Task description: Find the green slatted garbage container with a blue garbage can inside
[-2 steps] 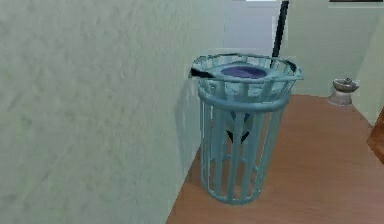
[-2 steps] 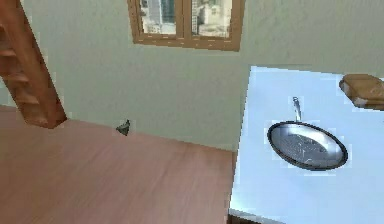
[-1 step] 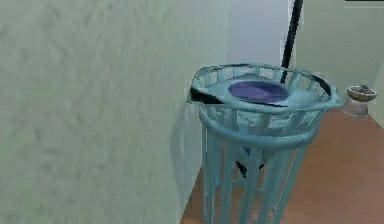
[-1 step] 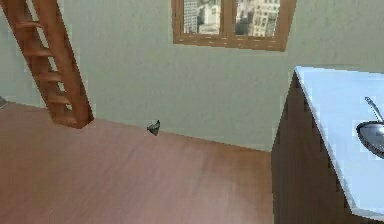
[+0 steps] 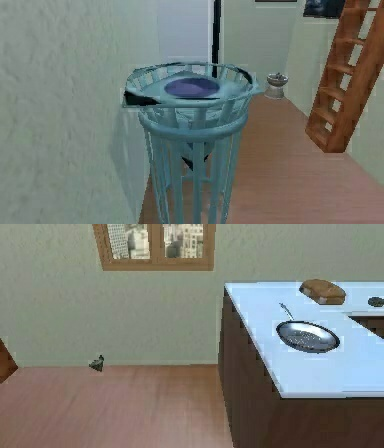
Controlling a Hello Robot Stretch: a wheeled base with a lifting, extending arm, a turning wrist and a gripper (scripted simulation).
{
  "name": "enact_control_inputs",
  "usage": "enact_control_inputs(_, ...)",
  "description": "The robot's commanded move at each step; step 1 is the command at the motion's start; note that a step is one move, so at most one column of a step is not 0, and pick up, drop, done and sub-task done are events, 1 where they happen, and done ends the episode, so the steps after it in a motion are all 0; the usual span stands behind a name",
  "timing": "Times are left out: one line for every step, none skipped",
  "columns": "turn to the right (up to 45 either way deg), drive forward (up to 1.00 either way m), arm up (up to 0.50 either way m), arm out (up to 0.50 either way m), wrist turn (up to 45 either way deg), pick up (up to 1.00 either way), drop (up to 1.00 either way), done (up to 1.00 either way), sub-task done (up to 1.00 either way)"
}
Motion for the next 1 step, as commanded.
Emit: enact_control_inputs(0.0,0.00,0.00,0.00,0.0,0.00,0.00,1.00,0.00)
